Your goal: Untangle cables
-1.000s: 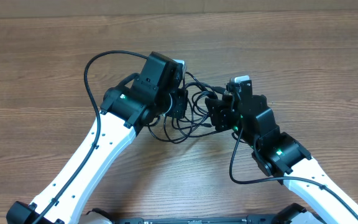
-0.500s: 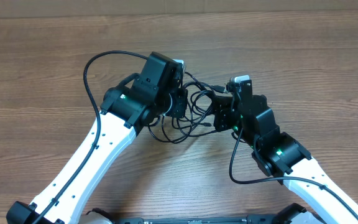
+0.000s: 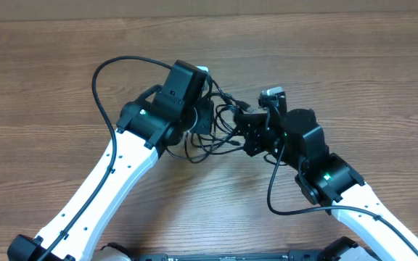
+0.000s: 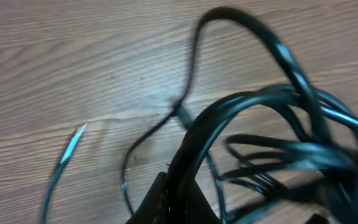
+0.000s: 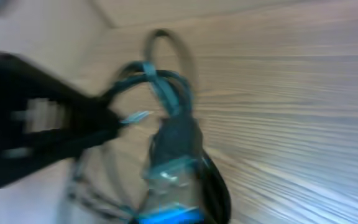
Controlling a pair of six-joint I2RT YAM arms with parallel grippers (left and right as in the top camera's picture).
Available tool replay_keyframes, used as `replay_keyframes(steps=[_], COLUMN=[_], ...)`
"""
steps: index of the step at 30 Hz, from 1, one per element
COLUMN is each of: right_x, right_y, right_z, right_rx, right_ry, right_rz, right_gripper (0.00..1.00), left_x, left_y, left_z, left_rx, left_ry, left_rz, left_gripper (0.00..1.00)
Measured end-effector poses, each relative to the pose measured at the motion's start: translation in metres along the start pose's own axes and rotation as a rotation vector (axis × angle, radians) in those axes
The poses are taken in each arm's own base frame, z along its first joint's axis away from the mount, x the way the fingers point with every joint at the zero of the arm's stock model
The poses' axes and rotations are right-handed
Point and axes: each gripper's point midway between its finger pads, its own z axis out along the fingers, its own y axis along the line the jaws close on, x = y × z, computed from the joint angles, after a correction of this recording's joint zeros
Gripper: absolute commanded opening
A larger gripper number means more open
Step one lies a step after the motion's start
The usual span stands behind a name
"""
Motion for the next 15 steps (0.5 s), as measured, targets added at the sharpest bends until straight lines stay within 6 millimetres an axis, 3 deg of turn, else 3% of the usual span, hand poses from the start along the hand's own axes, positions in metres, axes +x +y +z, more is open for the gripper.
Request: replay_keyframes(steps=[8,15], right_x=[-0.02,-0.037], right_y=[0.06,0.089], right_z=[-0.01,-0.024], right_rx=[-0.319,-0.474], right_ry=[-0.037,-0.088], right_rz=[0.023,0.004], right_gripper=[0.04,0.04], left_x=[0.003,0.004], left_y=[0.006,0.006], left_z=[0.014,0.014], left_rx=[-0.042,-0.042], left_ry=[0.028,0.031], left_rz=[0.001,0.002], left_gripper=[0.04,0.04])
